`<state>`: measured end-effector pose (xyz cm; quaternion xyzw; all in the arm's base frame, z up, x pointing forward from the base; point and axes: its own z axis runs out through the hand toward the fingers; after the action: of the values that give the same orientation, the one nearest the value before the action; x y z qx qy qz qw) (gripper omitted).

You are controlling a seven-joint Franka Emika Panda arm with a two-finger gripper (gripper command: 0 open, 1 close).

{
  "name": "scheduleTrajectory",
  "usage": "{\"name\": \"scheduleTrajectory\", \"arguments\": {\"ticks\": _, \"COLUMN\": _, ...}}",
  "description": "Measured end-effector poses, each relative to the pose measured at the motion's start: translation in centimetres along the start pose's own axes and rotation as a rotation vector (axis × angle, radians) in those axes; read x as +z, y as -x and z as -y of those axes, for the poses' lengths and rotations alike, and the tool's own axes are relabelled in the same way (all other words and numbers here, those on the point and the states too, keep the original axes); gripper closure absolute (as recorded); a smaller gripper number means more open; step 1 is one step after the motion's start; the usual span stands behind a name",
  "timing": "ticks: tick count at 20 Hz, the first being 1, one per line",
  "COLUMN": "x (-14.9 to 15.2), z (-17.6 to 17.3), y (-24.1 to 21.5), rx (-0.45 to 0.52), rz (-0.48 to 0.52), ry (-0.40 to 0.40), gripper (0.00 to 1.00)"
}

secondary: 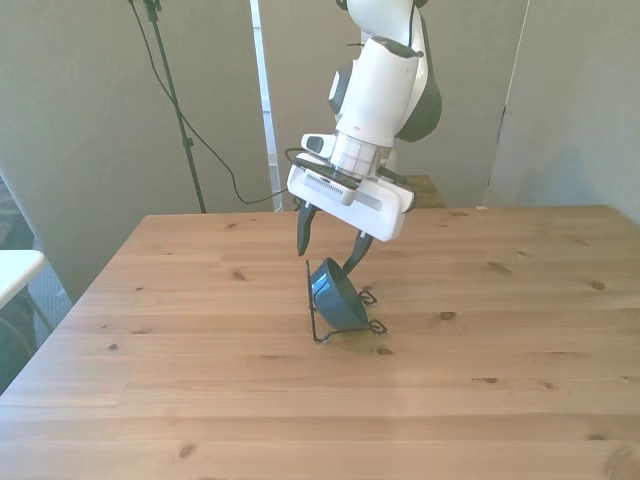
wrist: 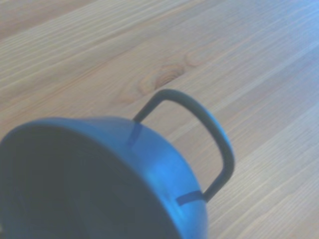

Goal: Unload the bowl

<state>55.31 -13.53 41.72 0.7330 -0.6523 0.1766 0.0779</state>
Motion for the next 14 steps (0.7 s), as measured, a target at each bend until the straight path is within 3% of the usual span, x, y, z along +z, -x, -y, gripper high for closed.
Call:
{"name": "scheduleTrajectory", "arguments": {"ticks": 1, "x": 0.4, "z": -0.1, "y": -0.4, "rx": 0.006, "rz": 0.0, "ry": 0.007, "gripper": 1.0}}
{"name": "scheduleTrajectory", "arguments": {"ticks": 14, "x": 1.7, "z": 0.6, "y": -0.8, "rx": 0.001, "rz": 0.0, "ry": 0.019, "gripper": 1.0}}
